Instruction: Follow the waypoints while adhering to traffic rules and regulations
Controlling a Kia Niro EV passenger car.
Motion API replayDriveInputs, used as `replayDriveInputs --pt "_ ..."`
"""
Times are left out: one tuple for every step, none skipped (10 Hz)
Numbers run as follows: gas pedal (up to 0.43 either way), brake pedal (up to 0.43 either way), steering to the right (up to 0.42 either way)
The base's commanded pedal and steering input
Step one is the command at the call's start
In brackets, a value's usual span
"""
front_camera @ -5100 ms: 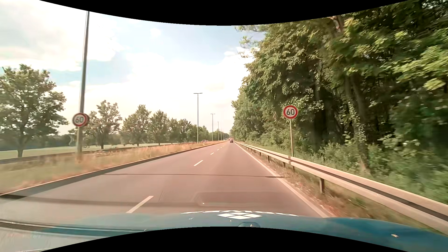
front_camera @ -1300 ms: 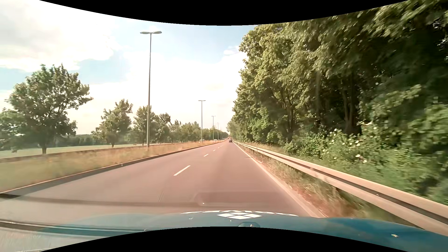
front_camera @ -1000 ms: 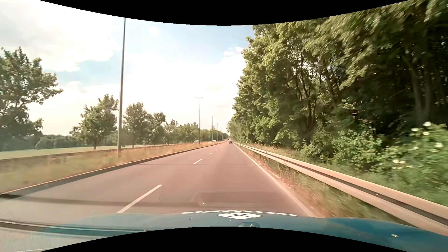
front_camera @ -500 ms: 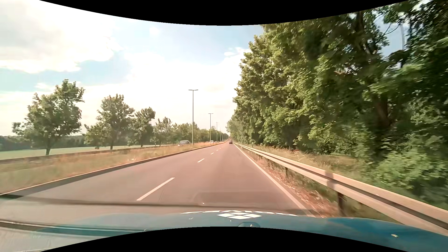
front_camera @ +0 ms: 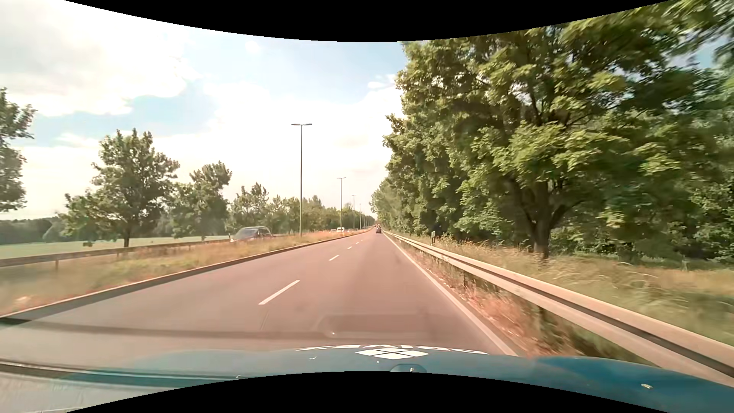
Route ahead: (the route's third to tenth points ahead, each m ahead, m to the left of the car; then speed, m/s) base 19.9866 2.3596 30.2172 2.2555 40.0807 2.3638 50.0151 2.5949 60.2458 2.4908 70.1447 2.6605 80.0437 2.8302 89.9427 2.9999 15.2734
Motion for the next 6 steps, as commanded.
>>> replayDriveInputs --pt "0.189 0.0 -0.003" --pt "0.189 0.0 -0.003" --pt "0.189 0.0 -0.003" --pt "0.189 0.0 -0.003" --pt "0.189 0.0 -0.003" --pt "0.189 0.0 -0.003"
